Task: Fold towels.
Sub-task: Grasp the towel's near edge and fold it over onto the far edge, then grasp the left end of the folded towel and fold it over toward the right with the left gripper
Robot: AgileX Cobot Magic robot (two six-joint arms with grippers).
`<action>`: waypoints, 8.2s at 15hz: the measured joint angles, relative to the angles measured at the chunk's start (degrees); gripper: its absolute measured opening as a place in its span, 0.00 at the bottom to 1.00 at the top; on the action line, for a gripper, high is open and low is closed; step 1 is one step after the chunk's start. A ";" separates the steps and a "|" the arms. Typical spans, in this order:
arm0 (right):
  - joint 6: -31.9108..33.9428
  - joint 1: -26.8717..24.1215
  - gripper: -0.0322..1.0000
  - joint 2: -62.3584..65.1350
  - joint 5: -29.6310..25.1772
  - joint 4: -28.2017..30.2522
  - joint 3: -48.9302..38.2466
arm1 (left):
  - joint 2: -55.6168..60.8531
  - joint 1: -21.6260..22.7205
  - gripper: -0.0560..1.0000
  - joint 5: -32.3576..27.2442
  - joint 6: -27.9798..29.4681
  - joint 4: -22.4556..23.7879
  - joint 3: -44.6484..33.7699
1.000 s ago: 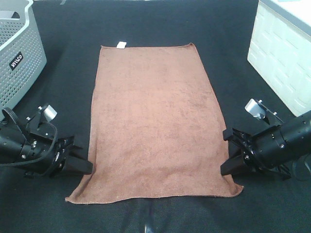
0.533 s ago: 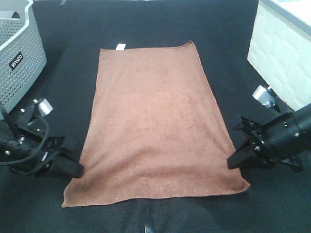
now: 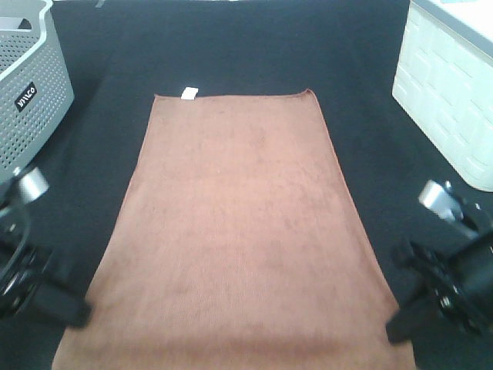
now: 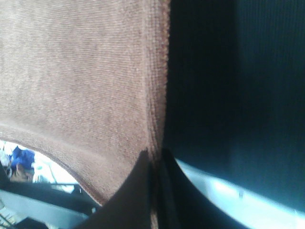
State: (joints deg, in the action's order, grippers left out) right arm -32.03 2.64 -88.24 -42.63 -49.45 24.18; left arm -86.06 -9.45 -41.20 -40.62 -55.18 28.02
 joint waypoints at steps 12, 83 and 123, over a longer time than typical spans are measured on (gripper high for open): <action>1.66 0.00 0.03 0.34 -2.58 1.20 16.79 | -3.95 0.00 0.05 2.29 7.16 4.98 12.20; 16.21 2.23 0.03 -34.38 -5.90 13.41 55.12 | -34.61 -1.09 0.06 1.26 25.27 21.60 44.75; 16.50 2.46 0.68 -48.13 -15.53 16.90 85.94 | -51.17 0.17 0.51 1.95 41.42 32.72 73.97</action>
State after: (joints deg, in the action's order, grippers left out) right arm -15.53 5.10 -136.36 -58.16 -32.54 110.12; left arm -137.22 -9.28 -39.25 0.80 -22.46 101.99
